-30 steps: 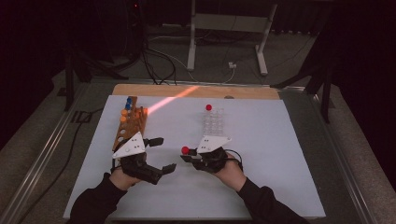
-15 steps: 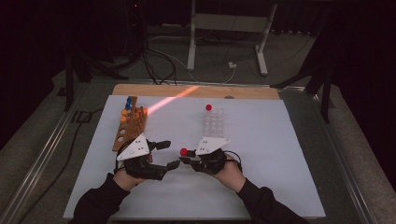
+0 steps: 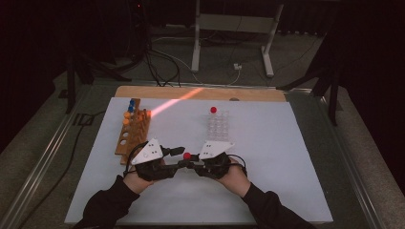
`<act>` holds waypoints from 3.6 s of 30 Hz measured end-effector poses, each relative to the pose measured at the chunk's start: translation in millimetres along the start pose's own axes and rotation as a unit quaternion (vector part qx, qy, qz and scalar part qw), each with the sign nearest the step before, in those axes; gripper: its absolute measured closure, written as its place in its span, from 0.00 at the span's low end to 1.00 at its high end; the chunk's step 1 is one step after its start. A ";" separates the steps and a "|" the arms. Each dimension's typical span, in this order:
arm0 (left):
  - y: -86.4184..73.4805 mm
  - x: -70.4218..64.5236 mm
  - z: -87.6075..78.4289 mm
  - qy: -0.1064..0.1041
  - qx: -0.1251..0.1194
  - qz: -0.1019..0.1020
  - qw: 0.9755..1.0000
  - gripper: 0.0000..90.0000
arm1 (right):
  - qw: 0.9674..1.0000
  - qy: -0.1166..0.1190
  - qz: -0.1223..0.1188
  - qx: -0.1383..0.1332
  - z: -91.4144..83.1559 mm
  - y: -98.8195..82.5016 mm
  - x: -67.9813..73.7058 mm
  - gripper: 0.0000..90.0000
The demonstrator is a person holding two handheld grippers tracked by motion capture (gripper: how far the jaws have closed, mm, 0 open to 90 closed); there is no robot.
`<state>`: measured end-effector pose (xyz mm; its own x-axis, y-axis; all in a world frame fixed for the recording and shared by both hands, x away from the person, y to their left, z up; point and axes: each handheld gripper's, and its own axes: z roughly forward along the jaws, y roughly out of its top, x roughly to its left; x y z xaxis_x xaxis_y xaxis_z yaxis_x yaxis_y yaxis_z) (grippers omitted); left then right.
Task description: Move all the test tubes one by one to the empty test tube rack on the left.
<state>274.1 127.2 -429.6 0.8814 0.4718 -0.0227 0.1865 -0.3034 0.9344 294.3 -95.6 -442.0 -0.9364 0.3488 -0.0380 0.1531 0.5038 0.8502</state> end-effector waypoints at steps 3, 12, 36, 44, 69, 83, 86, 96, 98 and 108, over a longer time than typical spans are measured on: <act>0.1 -0.2 2.3 0.003 0.003 0.007 1.000 0.69 | 1.000 0.000 0.001 0.000 -0.1 0.0 -0.3 0.83; 1.7 -1.8 7.7 0.006 0.007 0.019 1.000 0.77 | 1.000 -0.001 0.003 0.000 -0.4 0.0 -0.9 0.83; 21.1 30.8 -32.9 0.079 -0.013 0.006 0.997 0.79 | 0.998 -0.005 0.033 -0.049 -16.4 8.9 -6.9 0.34; 26.7 54.7 -64.1 0.135 -0.024 -0.008 0.991 0.79 | 0.997 -0.003 0.042 -0.059 -17.2 12.8 -5.3 0.14; 7.2 103.4 -119.9 0.277 -0.024 -0.044 0.960 0.79 | 0.996 -0.007 0.060 -0.072 -22.7 10.9 -13.9 0.00; -19.1 121.9 -112.4 0.282 -0.001 -0.083 0.956 0.79 | 0.995 -0.004 0.060 -0.075 -24.1 10.8 -14.8 0.00; -23.1 122.6 -107.8 0.281 0.010 -0.083 0.956 0.79 | 0.995 -0.004 0.061 -0.075 -24.2 10.6 -15.2 0.00; -37.1 127.1 -98.8 0.279 0.028 -0.099 0.955 0.79 | 0.995 -0.004 0.061 -0.076 -25.9 10.9 -15.7 0.00; -39.5 127.1 -97.8 0.277 0.034 -0.099 0.955 0.79 | 0.995 -0.002 0.061 -0.075 -26.0 10.8 -16.0 0.00; -46.2 127.0 -92.4 0.272 0.050 -0.108 0.955 0.79 | 0.995 -0.004 0.059 -0.077 -27.9 11.3 -16.3 0.00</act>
<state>337.3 277.6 -442.8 0.4670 0.8842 0.0029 0.4028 -0.2156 0.8895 302.6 -117.7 -417.1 -0.9123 0.4044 0.0643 0.2115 0.3310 0.9196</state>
